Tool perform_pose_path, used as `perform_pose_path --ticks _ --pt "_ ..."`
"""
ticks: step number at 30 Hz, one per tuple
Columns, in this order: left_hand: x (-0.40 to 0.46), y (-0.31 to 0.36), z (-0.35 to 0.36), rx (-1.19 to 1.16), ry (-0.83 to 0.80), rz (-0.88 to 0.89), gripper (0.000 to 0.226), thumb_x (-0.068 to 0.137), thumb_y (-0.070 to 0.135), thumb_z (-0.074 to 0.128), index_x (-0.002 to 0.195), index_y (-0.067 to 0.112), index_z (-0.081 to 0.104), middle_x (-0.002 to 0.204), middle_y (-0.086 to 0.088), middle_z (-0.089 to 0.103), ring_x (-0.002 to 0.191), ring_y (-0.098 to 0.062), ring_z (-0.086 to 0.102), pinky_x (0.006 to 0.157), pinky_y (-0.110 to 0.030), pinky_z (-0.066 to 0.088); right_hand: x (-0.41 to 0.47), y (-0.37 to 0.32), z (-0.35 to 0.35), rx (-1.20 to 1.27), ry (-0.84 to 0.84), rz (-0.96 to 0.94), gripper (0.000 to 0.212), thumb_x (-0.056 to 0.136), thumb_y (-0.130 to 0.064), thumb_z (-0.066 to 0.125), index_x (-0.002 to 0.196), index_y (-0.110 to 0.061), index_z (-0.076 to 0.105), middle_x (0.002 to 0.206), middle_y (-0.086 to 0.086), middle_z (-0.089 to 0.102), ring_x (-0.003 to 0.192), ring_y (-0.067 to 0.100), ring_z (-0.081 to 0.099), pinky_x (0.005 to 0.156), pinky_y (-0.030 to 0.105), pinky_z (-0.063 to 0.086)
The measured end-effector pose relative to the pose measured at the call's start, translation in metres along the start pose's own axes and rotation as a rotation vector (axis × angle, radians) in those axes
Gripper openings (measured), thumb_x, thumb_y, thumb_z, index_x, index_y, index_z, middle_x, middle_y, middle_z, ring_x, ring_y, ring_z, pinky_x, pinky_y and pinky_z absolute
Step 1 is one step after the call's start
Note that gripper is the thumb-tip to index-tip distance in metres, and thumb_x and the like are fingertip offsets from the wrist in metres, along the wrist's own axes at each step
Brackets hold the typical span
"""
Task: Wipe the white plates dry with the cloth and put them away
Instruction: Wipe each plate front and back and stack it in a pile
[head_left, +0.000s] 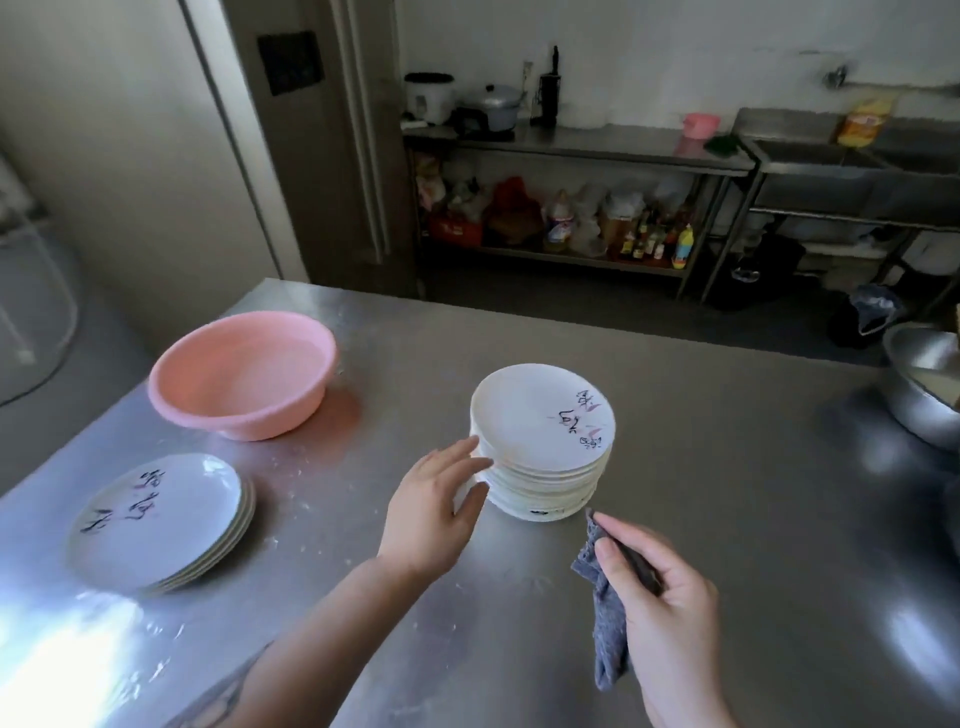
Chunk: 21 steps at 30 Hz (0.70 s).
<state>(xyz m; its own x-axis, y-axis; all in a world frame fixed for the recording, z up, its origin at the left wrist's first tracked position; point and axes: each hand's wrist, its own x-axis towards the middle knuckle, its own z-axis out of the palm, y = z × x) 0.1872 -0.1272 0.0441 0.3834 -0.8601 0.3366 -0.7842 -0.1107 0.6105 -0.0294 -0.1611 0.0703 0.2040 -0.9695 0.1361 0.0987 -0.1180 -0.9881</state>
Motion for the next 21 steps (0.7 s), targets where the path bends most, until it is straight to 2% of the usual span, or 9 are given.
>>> perform_pose_path --ticks 2,5,11,14,17,19,21 --pt "-0.031 -0.011 -0.015 -0.003 0.086 -0.155 0.025 0.089 0.019 0.067 0.114 0.024 0.072 0.140 0.007 0.056 0.123 -0.014 0.056 0.101 -0.022 0.038 -0.002 0.007 0.011 -0.020 -0.068 0.008 0.029 0.080 0.006 0.069 0.088 -0.021 0.077 0.099 -0.005 0.073 0.097 0.011 0.068 0.087 0.019 0.051" --pt "-0.083 -0.048 -0.051 0.011 0.200 -0.436 0.027 0.088 0.017 0.068 0.112 0.028 0.071 0.141 0.011 0.054 0.123 -0.009 0.055 0.095 -0.022 0.042 -0.008 0.019 0.048 -0.057 -0.224 0.064 0.028 0.081 0.003 0.069 0.090 -0.023 0.077 0.100 -0.007 0.073 0.101 0.011 0.067 0.094 0.027 0.048" --pt "-0.146 -0.141 -0.145 0.101 0.416 -0.825 0.028 0.089 0.020 0.064 0.116 0.028 0.066 0.140 0.013 0.053 0.115 -0.013 0.058 0.088 -0.029 0.044 -0.038 0.031 0.134 -0.089 -0.408 0.054 0.034 0.081 0.001 0.071 0.086 -0.032 0.077 0.099 -0.010 0.073 0.096 0.006 0.067 0.086 0.016 0.048" --pt "-0.147 -0.190 -0.178 0.081 0.484 -0.913 0.029 0.090 0.023 0.063 0.119 0.023 0.062 0.132 0.008 0.056 0.108 -0.011 0.059 0.081 -0.029 0.044 -0.048 0.039 0.180 -0.102 -0.415 0.053 0.035 0.081 0.001 0.070 0.087 -0.033 0.077 0.100 -0.011 0.072 0.097 0.005 0.066 0.087 0.019 0.049" --pt "-0.137 -0.236 -0.205 0.075 0.424 -0.959 0.037 0.090 0.030 0.064 0.125 0.018 0.059 0.128 0.002 0.054 0.102 -0.016 0.062 0.079 -0.032 0.047 -0.061 0.049 0.231 -0.114 -0.401 0.078 0.031 0.082 -0.001 0.070 0.086 -0.031 0.077 0.100 -0.011 0.072 0.099 0.007 0.066 0.088 0.022 0.049" --pt "-0.129 -0.261 -0.217 0.047 0.370 -0.959 0.035 0.090 0.033 0.065 0.121 0.016 0.060 0.118 0.001 0.055 0.089 -0.014 0.062 0.069 -0.029 0.044 -0.070 0.051 0.266 -0.110 -0.400 0.086 0.032 0.083 -0.001 0.070 0.088 -0.032 0.077 0.100 -0.011 0.072 0.099 0.006 0.066 0.088 0.020 0.048" --pt "-0.121 -0.281 -0.225 -0.015 0.342 -0.956 0.027 0.089 0.033 0.066 0.111 0.019 0.059 0.099 0.006 0.058 0.073 -0.005 0.056 0.053 -0.019 0.038 -0.077 0.053 0.297 -0.091 -0.392 0.104 0.031 0.083 0.000 0.069 0.089 -0.030 0.077 0.100 -0.010 0.073 0.099 0.006 0.066 0.085 0.015 0.048"
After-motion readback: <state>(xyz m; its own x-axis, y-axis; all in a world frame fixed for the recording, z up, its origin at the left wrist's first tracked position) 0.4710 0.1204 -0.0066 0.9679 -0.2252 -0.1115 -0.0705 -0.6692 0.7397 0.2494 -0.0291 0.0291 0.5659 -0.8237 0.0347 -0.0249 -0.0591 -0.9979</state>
